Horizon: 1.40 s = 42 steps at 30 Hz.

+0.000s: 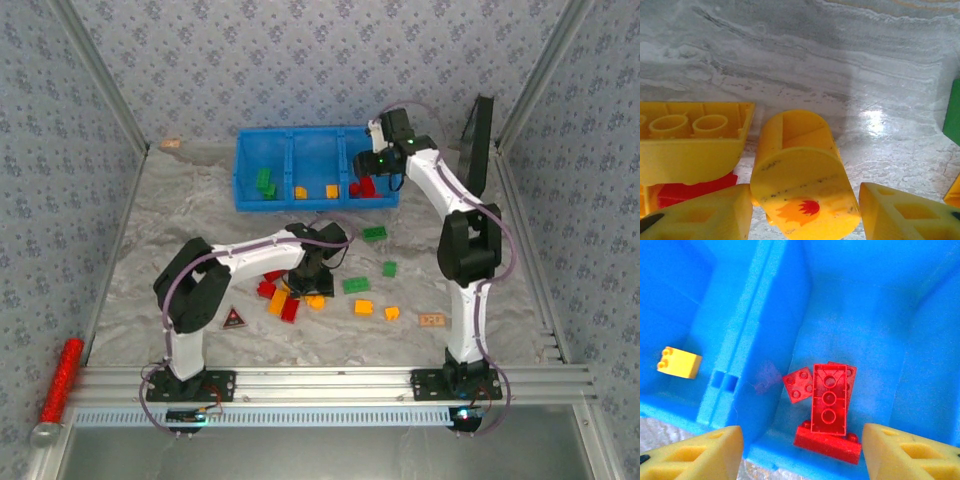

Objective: Sort the legos into containers by color
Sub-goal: Pick up the lego from the center of the table, then place the lego in the container.

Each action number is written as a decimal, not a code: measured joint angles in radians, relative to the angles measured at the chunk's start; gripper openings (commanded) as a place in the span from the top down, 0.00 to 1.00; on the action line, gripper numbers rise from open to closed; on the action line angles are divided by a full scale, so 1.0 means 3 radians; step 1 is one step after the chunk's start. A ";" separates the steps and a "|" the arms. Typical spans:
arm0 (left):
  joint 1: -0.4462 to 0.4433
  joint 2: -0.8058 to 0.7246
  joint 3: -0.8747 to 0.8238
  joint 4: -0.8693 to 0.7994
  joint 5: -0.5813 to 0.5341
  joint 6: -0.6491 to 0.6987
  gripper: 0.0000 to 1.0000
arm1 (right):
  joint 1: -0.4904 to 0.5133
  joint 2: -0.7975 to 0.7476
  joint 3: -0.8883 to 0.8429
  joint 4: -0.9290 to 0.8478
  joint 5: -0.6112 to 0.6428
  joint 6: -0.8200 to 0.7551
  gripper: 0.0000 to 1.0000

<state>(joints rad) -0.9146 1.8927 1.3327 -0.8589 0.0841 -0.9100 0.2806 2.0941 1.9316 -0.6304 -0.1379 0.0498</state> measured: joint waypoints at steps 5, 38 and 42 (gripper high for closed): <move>0.0015 0.0071 0.0015 0.0010 0.0055 0.0008 0.54 | -0.0005 -0.0354 -0.0272 0.0004 -0.0028 -0.0008 0.31; 0.0855 0.0670 0.1886 0.0092 -0.0169 0.0941 0.77 | 0.1246 -0.3362 -0.3285 -0.0078 0.0336 0.1687 0.25; 0.0997 0.0928 0.2173 0.0114 -0.0268 0.1022 0.77 | 0.1634 -0.3344 -0.3390 0.0032 0.0502 0.2022 0.25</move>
<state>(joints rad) -0.6155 2.1712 1.9846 -0.8246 0.0036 -0.6033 0.7708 1.0908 0.9146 -0.6209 0.0128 0.6563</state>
